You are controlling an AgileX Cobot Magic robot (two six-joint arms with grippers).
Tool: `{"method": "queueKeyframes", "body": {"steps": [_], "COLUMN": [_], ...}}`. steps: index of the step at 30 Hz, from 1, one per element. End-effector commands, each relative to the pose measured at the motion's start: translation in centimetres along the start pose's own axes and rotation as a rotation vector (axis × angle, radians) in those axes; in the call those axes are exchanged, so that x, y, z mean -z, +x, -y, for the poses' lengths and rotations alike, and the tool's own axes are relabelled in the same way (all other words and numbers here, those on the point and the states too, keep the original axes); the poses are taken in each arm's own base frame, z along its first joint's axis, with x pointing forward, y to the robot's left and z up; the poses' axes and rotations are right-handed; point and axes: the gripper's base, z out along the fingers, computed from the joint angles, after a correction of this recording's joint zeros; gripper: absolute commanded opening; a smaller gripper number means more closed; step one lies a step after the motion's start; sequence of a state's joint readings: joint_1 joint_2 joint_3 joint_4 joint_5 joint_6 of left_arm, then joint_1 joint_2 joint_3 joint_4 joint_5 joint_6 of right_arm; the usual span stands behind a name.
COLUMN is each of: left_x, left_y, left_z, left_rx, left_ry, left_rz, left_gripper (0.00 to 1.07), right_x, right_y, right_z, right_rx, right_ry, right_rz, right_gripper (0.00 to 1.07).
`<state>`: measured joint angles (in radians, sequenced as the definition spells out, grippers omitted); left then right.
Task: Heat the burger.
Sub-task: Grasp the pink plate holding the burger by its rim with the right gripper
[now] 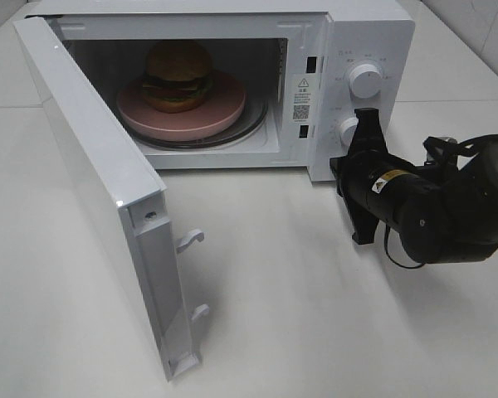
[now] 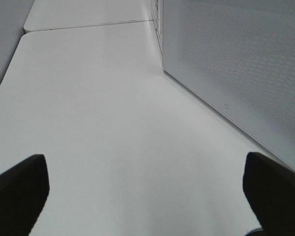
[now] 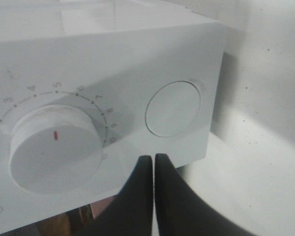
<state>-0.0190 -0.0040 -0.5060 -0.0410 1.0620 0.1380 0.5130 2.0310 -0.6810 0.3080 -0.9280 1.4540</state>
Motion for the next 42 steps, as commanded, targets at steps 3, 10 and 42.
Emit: {"method": "queueKeyframes", "body": {"steps": [3,10,42], "left_x": [0.3,0.3,0.3], "left_y": [0.0,0.0,0.0], "left_z": [0.1,0.1,0.1], "left_rx": [0.007,0.007,0.007], "left_ry": [0.006,0.005,0.005], "left_rz": [0.037,0.037,0.037], "left_gripper": [1.05,1.05,1.05], "right_x": [1.3,2.9,11.6], "right_y": [-0.2,-0.6,-0.7], "right_z": [0.1,0.1,-2.9], "right_rx": [0.023,0.047,1.003], "right_ry": [-0.003,0.005,0.219], "right_rz": [-0.003,0.003,-0.286], "right_gripper": [0.00,0.00,0.00]}}
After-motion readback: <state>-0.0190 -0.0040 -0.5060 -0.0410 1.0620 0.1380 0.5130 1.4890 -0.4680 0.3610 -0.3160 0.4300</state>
